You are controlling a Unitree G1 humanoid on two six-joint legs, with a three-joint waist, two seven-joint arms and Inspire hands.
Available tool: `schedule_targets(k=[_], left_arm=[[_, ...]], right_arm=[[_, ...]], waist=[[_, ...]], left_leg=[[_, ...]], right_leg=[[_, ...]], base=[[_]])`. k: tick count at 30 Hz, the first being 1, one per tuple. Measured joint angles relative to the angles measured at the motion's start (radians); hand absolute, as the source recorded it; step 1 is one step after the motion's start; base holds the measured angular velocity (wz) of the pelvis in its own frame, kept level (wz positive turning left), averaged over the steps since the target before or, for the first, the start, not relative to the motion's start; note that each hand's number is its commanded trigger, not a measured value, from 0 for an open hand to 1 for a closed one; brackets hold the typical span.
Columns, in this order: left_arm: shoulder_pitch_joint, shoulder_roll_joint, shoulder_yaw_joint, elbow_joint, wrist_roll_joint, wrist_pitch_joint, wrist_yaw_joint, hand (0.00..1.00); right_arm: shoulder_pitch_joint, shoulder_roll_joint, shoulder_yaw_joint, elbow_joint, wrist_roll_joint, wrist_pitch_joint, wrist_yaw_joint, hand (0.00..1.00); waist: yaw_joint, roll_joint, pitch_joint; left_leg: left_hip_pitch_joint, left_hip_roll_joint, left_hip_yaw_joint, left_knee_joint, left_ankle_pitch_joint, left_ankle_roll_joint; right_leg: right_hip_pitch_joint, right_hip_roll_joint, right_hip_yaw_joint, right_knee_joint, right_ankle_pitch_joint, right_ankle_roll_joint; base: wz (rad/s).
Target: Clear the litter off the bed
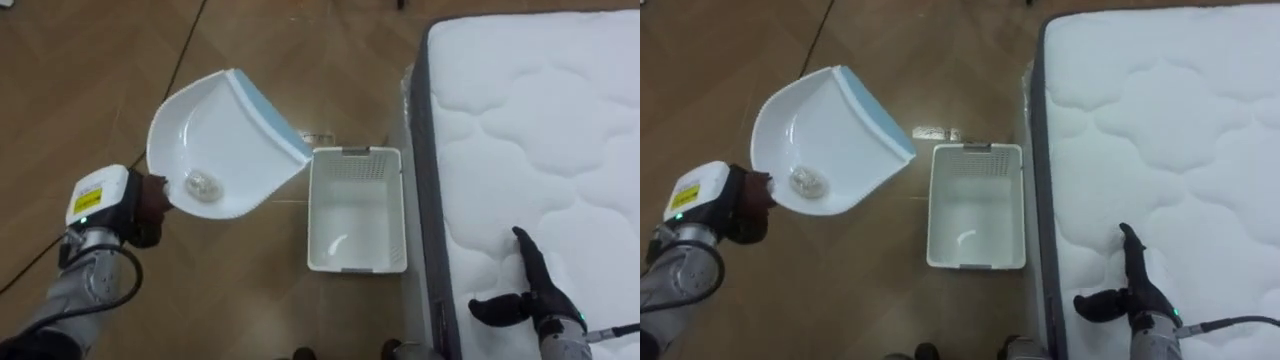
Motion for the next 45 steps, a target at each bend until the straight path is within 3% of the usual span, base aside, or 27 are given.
schedule_targets(k=[3, 9, 14, 16, 20, 24, 29, 32, 38, 42, 45], left_arm=[[-0.026, 0.016, -0.036, 0.000, 0.001, 0.020, 0.001, 1.00], [-0.036, 0.023, -0.071, 0.004, 0.025, 0.021, 0.003, 1.00], [-0.069, 0.043, -0.082, 0.046, 0.112, 0.026, -0.002, 1.00], [-0.095, 0.061, -0.113, 0.064, 0.137, 0.045, -0.003, 1.00], [-0.124, 0.074, -0.123, 0.075, 0.156, 0.069, -0.003, 1.00], [-0.152, 0.100, -0.178, 0.091, 0.158, 0.097, -0.003, 1.00], [-0.173, 0.102, -0.214, 0.100, 0.170, 0.110, -0.024, 1.00], [-0.179, 0.111, -0.234, 0.097, 0.178, 0.114, -0.047, 1.00], [-0.184, 0.152, -0.236, 0.095, 0.231, 0.114, -0.076, 1.00], [-0.219, 0.184, -0.272, 0.100, 0.245, 0.120, -0.096, 1.00], [-0.235, 0.189, -0.278, 0.100, 0.264, 0.130, -0.111, 1.00]], right_arm=[[-0.004, -0.024, 0.025, 0.002, -0.003, -0.009, -0.008, 0.00], [-0.003, -0.052, 0.063, -0.013, -0.026, -0.025, -0.031, 0.00], [0.008, -0.058, 0.065, -0.040, -0.072, -0.029, -0.024, 0.00], [0.014, -0.065, 0.065, -0.060, -0.077, -0.027, -0.009, 0.00], [0.014, -0.075, 0.065, -0.074, -0.078, -0.025, 0.000, 0.00], [0.015, -0.082, 0.073, -0.091, -0.078, -0.025, -0.002, 0.00], [0.003, -0.094, 0.074, -0.117, -0.078, -0.026, -0.010, 0.00], [0.002, -0.096, 0.074, -0.142, -0.078, -0.027, -0.009, 0.00], [-0.009, -0.099, 0.074, -0.167, -0.082, -0.047, 0.001, 0.00], [-0.018, -0.118, 0.075, -0.181, -0.117, -0.055, 0.022, 0.00], [-0.027, -0.119, 0.074, -0.182, -0.118, -0.058, 0.041, 0.00]], waist=[[-0.011, 0.011, 0.0004], [-0.057, 0.017, 0.0004], [-0.076, 0.020, 0.0009], [-0.080, 0.027, 0.0043], [-0.087, 0.041, 0.0096], [-0.099, 0.059, 0.0108], [-0.116, 0.114, 0.0138], [-0.131, 0.136, 0.0123], [-0.145, 0.157, 0.0124], [-0.161, 0.175, 0.0208], [-0.170, 0.180, 0.0210]], left_leg=[[-0.004, -0.003, 0.019, 0.002, 0.001, 0.001], [-0.007, 0.003, 0.110, 0.015, -0.001, 0.009], [-0.025, 0.014, 0.121, 0.025, -0.003, 0.011], [-0.026, 0.024, 0.129, 0.033, -0.006, 0.012], [-0.022, 0.045, 0.177, 0.030, -0.009, 0.016], [-0.001, 0.056, 0.216, 0.010, -0.009, 0.016], [0.024, 0.055, 0.252, -0.012, -0.010, 0.018], [0.042, 0.054, 0.281, -0.027, -0.010, 0.018], [0.070, 0.053, 0.342, -0.053, -0.010, 0.018], [0.077, 0.053, 0.368, -0.060, -0.010, 0.018], [0.098, 0.051, 0.384, -0.078, -0.010, 0.017]], right_leg=[[-0.020, -0.013, 0.016, 0.023, -0.007, -0.002], [-0.055, -0.049, 0.026, 0.092, -0.050, -0.001], [-0.073, -0.043, 0.026, 0.096, -0.051, -0.003], [-0.070, -0.034, 0.027, 0.087, -0.051, -0.003], [-0.074, -0.031, 0.030, 0.086, -0.051, -0.003], [-0.069, -0.032, 0.037, 0.085, -0.050, -0.004], [-0.067, -0.034, 0.062, 0.083, -0.050, -0.004], [-0.070, -0.032, 0.086, 0.084, -0.051, -0.004], [-0.088, -0.027, 0.129, 0.086, -0.052, -0.002], [-0.094, -0.026, 0.139, 0.086, -0.052, -0.001], [-0.088, -0.026, 0.143, 0.082, -0.052, 0.000]], base=[[-0.05], [0.06], [0.00], [-0.07], [-0.02], [-0.06], [-0.13], [-0.18], [-0.21], [-0.07], [-0.14]])
